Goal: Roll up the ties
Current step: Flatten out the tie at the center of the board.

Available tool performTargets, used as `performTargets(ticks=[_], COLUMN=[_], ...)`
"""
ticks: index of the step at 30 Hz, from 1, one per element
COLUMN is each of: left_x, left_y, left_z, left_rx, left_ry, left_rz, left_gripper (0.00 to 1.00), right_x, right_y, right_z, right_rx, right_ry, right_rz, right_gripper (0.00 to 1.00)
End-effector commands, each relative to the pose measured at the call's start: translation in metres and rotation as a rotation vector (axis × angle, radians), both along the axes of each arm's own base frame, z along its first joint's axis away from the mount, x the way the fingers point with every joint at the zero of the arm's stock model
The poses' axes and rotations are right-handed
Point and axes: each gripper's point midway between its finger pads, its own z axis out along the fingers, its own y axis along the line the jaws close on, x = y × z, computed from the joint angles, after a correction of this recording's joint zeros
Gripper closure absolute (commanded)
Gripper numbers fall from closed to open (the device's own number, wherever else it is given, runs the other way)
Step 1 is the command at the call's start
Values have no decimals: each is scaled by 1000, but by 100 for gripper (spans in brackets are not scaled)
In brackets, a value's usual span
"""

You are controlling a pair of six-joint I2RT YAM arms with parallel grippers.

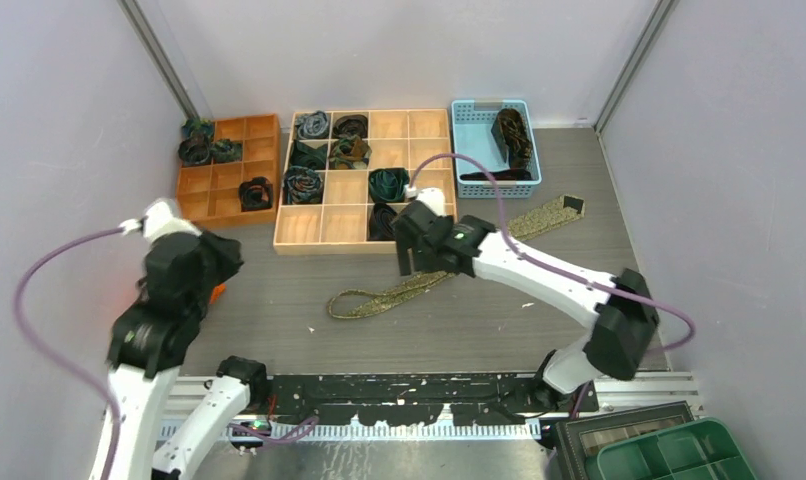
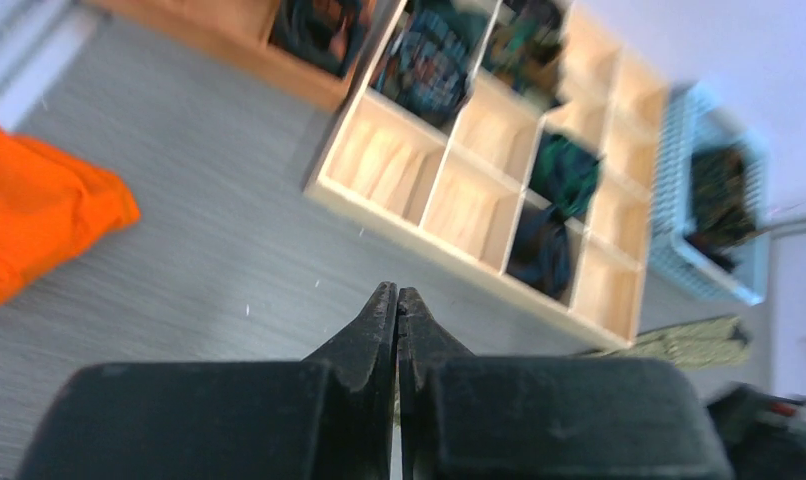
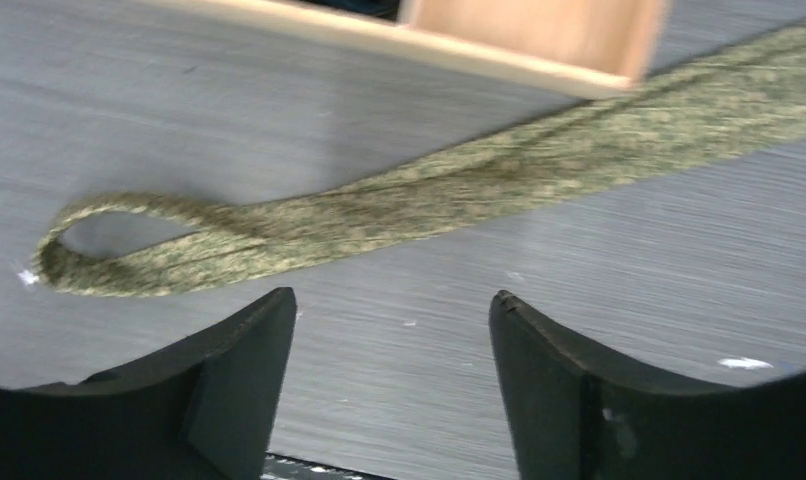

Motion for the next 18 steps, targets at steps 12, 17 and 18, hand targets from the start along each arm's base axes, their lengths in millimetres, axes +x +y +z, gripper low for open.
performTargets(ticks=[12, 17, 18], left_x=[-58, -55, -55], left_y=[25, 24, 24], left_z=[11, 5, 4], left_rx=[85, 106, 107], left_ry=[-25, -11, -7], left_rz=[2, -9, -10], left_gripper=[96, 96, 96], right_x=[14, 7, 3], right_y=[181, 183, 182], right_z=[-76, -101, -102], right_rx=[-105, -150, -155], right_ry=[142, 178, 178], right_rz=[354, 366, 371], right_gripper=[99, 99, 99])
